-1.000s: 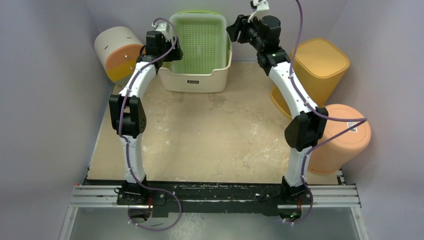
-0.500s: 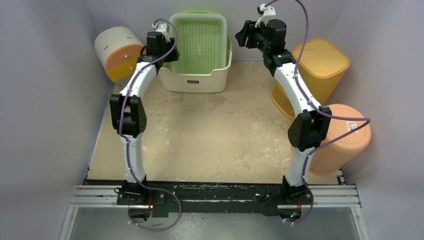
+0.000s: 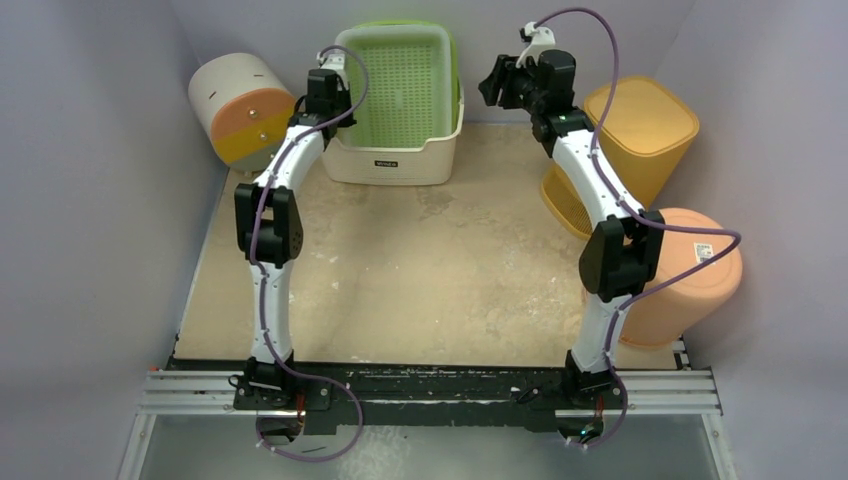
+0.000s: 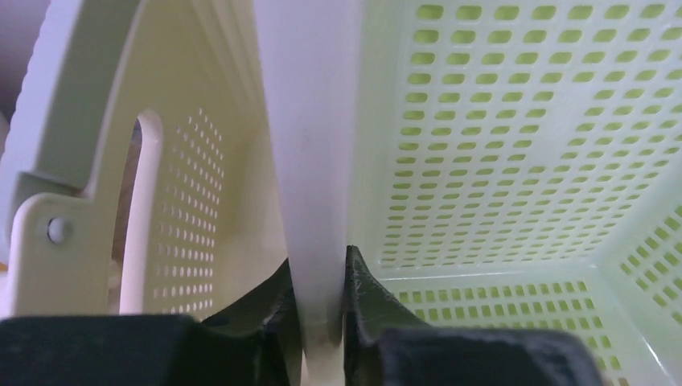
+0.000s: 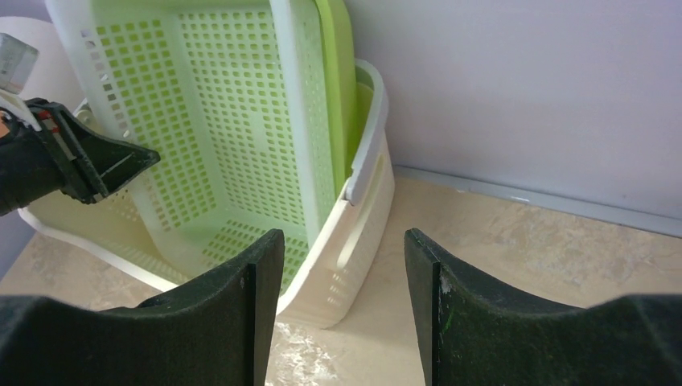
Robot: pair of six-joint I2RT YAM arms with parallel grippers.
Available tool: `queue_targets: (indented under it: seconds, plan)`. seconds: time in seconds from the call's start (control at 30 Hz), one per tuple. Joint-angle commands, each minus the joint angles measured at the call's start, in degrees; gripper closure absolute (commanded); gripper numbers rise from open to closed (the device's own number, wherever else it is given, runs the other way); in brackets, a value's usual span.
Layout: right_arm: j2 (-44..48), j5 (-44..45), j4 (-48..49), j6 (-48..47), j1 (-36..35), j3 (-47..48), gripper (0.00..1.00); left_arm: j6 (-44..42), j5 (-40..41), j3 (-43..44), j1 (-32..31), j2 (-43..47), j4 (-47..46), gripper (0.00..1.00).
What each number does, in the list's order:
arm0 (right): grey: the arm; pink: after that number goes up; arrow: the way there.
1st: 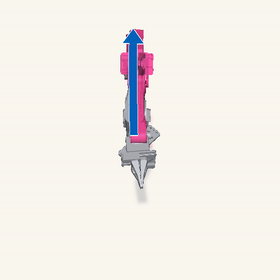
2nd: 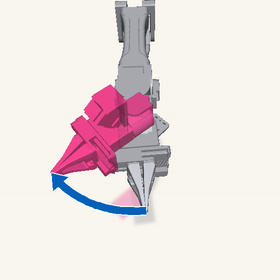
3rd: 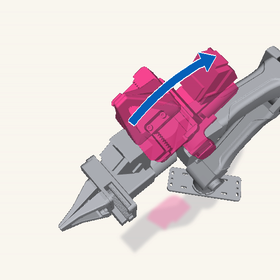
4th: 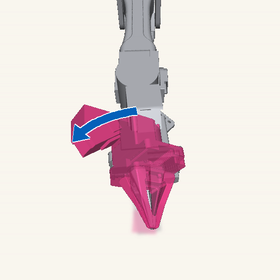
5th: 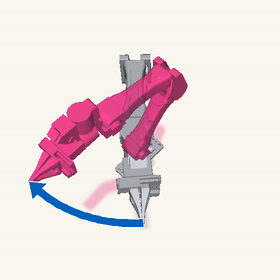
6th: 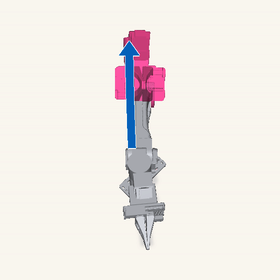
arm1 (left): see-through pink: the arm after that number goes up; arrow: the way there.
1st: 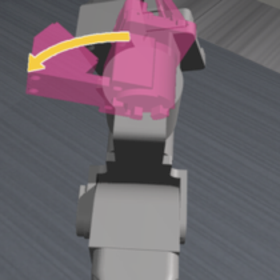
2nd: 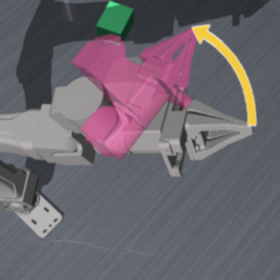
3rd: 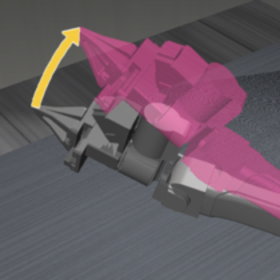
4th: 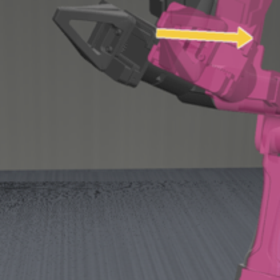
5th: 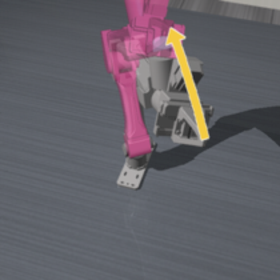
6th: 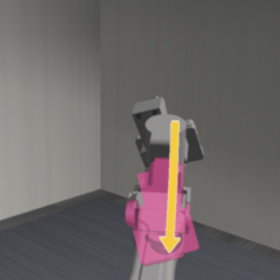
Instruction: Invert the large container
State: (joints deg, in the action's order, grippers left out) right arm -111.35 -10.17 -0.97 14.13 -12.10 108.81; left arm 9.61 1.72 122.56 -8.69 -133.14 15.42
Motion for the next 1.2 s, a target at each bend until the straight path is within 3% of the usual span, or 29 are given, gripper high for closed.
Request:
queue_targets:
  seconds: [0.0,0.33,0.53,0.8,1.07,1.17]
  plan:
    - [4.81,-1.16,2.52,-0.76,0.97,-0.64,0.41,-0.04,0.31,2.37,-1.15,0.10,-2.10,0.99]
    - [4.43,-1.66,3.22,-0.77,1.29,-1.02,0.41,2.74,-2.39,-1.54,-1.15,8.93,-1.01,1.00]
    - [4.81,-2.29,3.57,-0.51,1.31,-2.05,0.41,7.73,-5.08,-7.89,-0.11,16.52,-7.90,1.00]
    - [6.20,-2.29,3.81,-0.68,1.38,-5.02,0.41,19.23,-10.32,-10.95,2.97,18.08,-17.70,1.00]
    - [6.85,-1.94,4.24,-1.31,1.46,-7.28,0.40,23.86,-12.08,-22.01,4.90,23.29,-30.47,1.00]
    - [7.00,-1.87,4.31,-1.19,1.54,-7.61,0.40,27.02,-12.37,-19.38,7.00,22.91,-34.24,1.00]
